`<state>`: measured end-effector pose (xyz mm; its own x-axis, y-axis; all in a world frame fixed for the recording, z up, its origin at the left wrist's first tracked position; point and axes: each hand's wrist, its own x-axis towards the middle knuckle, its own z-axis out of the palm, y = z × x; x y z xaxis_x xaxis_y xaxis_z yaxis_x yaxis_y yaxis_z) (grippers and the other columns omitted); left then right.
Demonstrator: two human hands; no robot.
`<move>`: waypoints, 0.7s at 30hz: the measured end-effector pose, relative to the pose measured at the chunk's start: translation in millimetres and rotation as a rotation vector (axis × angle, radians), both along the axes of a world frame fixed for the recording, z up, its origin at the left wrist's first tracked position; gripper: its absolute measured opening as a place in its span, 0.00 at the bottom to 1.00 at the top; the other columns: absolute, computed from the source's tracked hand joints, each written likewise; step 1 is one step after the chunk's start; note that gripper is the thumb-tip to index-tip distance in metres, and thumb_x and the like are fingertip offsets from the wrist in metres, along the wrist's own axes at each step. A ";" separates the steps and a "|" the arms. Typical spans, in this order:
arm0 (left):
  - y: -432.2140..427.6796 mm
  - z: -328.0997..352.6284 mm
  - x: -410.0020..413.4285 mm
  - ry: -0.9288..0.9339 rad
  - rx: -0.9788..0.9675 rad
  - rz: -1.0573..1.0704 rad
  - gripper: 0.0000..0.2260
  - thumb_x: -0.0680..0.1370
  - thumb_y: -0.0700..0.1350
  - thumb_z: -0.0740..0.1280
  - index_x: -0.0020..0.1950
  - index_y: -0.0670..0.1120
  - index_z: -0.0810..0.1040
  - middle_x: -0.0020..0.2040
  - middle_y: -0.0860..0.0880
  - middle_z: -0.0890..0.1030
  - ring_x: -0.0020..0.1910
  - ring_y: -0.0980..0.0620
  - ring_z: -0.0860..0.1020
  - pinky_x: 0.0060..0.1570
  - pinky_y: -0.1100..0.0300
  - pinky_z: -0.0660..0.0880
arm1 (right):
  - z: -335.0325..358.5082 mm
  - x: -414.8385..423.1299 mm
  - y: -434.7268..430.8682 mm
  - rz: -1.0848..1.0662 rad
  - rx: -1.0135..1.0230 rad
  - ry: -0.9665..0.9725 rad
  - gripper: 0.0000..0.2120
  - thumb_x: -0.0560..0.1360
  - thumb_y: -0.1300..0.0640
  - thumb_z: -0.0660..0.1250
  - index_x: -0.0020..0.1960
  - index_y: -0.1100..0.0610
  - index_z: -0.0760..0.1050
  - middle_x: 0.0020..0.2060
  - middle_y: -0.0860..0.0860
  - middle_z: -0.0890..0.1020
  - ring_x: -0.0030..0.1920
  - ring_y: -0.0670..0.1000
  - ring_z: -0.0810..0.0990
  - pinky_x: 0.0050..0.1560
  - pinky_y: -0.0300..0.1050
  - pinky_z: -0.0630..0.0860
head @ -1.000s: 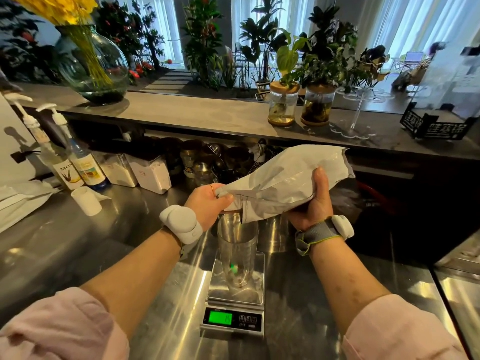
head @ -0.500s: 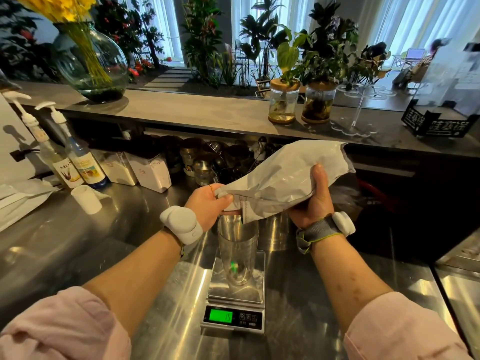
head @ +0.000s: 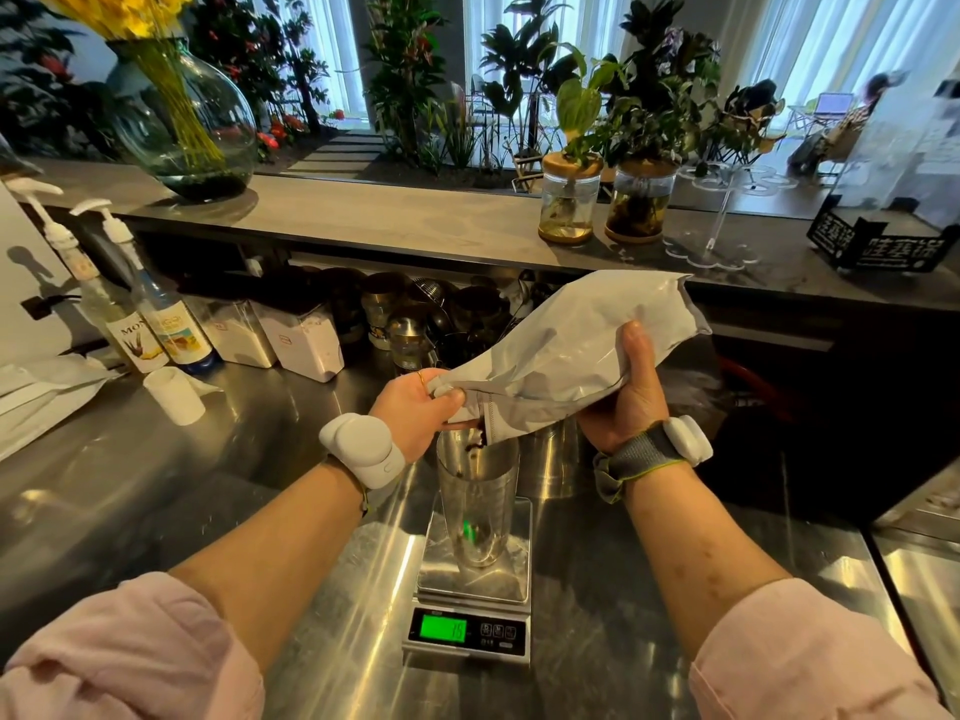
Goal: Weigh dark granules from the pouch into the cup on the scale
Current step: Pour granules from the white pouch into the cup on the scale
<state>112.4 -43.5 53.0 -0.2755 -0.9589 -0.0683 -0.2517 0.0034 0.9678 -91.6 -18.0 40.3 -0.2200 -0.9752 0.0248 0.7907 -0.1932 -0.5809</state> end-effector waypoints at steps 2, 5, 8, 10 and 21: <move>-0.2 -0.4 -0.2 0.006 0.010 -0.006 0.07 0.77 0.39 0.63 0.51 0.47 0.78 0.48 0.47 0.82 0.51 0.48 0.81 0.58 0.50 0.77 | 0.8 -0.5 1.8 0.001 0.009 -0.005 0.30 0.58 0.43 0.78 0.58 0.49 0.75 0.46 0.52 0.86 0.48 0.55 0.85 0.42 0.55 0.82; -2.4 -2.2 -0.1 -0.001 0.018 -0.008 0.07 0.77 0.39 0.63 0.52 0.48 0.78 0.53 0.44 0.82 0.53 0.46 0.81 0.59 0.46 0.76 | 1.8 -0.9 3.0 -0.012 0.031 0.004 0.26 0.64 0.43 0.73 0.59 0.50 0.74 0.46 0.51 0.86 0.49 0.55 0.84 0.42 0.55 0.82; -4.0 -2.9 1.0 0.002 0.031 -0.006 0.08 0.76 0.39 0.63 0.48 0.52 0.78 0.54 0.43 0.82 0.55 0.45 0.80 0.60 0.44 0.75 | 3.1 0.8 1.8 -0.003 0.008 0.013 0.40 0.49 0.43 0.81 0.59 0.50 0.75 0.49 0.53 0.86 0.49 0.55 0.85 0.44 0.56 0.81; -4.1 -3.4 0.9 0.009 0.028 -0.007 0.09 0.76 0.39 0.63 0.47 0.52 0.78 0.53 0.44 0.83 0.55 0.45 0.80 0.61 0.44 0.75 | 2.7 -0.3 0.5 -0.001 -0.009 0.013 0.42 0.47 0.43 0.82 0.59 0.50 0.75 0.48 0.52 0.86 0.48 0.55 0.85 0.45 0.57 0.81; -0.3 0.7 -2.0 0.079 0.056 -0.040 0.10 0.77 0.35 0.60 0.47 0.49 0.77 0.51 0.42 0.81 0.54 0.44 0.81 0.54 0.49 0.79 | 4.1 0.0 -0.6 0.014 -0.021 0.022 0.40 0.48 0.43 0.81 0.57 0.50 0.75 0.48 0.52 0.86 0.48 0.54 0.85 0.48 0.56 0.81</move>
<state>110.4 -43.7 53.7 -0.3203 -0.9422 -0.0981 -0.1754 -0.0427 0.9836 -91.6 -18.6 44.4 -0.2054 -0.9774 0.0495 0.7807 -0.1941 -0.5940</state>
